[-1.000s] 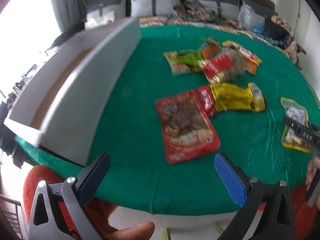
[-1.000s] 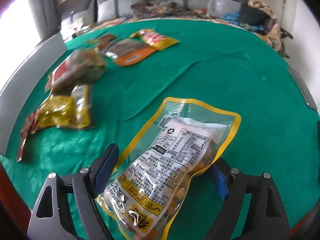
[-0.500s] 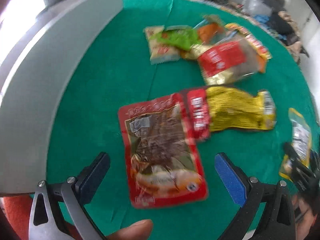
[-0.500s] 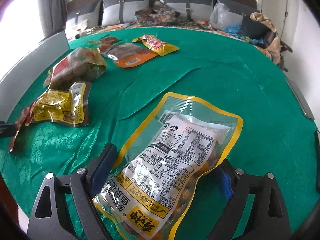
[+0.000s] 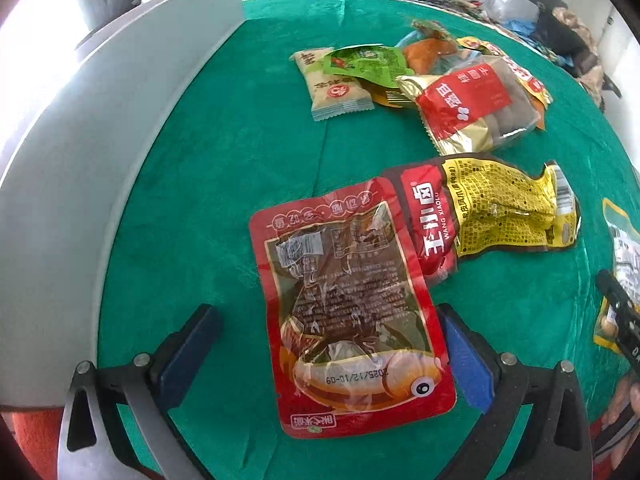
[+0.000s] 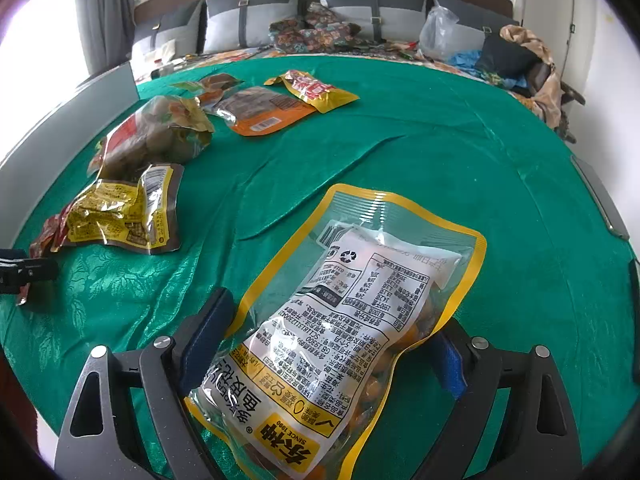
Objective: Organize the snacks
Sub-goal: 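Grasp the clear yellow-edged peanut bag with the right gripper, then lift the peanut bag with the right gripper while the left gripper grasps the red fish pouch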
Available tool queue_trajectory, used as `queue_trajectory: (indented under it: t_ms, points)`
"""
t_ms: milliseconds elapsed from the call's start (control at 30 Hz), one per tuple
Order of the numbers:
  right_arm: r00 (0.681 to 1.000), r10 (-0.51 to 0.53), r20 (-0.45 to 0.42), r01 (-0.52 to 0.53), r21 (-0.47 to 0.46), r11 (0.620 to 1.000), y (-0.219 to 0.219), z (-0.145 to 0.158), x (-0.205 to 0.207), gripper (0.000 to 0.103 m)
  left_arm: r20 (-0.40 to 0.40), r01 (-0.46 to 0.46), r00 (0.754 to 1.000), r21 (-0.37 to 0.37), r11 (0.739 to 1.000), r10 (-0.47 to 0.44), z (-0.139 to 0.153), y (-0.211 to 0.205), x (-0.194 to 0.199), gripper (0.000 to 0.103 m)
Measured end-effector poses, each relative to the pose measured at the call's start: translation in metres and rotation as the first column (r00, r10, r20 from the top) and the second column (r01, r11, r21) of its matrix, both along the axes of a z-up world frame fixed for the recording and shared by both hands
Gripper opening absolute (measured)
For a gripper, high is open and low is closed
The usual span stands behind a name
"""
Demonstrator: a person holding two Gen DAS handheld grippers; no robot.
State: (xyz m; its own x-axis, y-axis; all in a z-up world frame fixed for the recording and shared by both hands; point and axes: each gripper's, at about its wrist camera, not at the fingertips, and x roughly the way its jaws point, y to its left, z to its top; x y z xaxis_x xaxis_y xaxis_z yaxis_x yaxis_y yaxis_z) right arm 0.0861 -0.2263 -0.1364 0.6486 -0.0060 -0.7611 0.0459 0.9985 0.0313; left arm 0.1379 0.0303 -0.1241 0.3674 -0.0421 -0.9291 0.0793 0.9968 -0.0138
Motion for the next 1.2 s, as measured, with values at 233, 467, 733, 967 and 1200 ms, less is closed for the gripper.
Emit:
queue_trajectory:
  t_ms: [233, 467, 733, 967, 1200]
  points:
    - [1.000, 0.011, -0.018, -0.011, 0.010, 1.000, -0.001, 0.001, 0.000, 0.091, -0.045, 0.091, 0.995, -0.003, 0.996, -0.091, -0.002, -0.007, -0.004, 0.081]
    - [0.995, -0.069, -0.073, 0.091, 0.359, 0.929, -0.057, 0.022, -0.015, 0.090, 0.113, 0.154, 0.982, -0.014, 0.988, -0.151, 0.027, -0.004, -0.029, 0.021]
    - [0.952, -0.044, -0.302, 0.147, 0.328, 0.933, -0.057, 0.028, 0.016, 0.090, 0.123, 0.148, 0.983, -0.072, 0.986, -0.138, 0.011, 0.011, -0.036, 0.021]
    - [0.919, -0.023, -0.393, 0.035, 0.024, 0.999, 0.021, 0.005, 0.028, 0.093, 0.121, 0.143, 0.983, -0.056, 0.988, -0.135, 0.004, 0.010, -0.047, 0.070]
    - [0.913, -0.061, -0.402, 0.092, 0.059, 0.994, 0.000, 0.005, 0.023, 0.093, 0.093, 0.106, 0.991, -0.150, 0.983, -0.093, 0.018, 0.034, -0.040, 0.081]
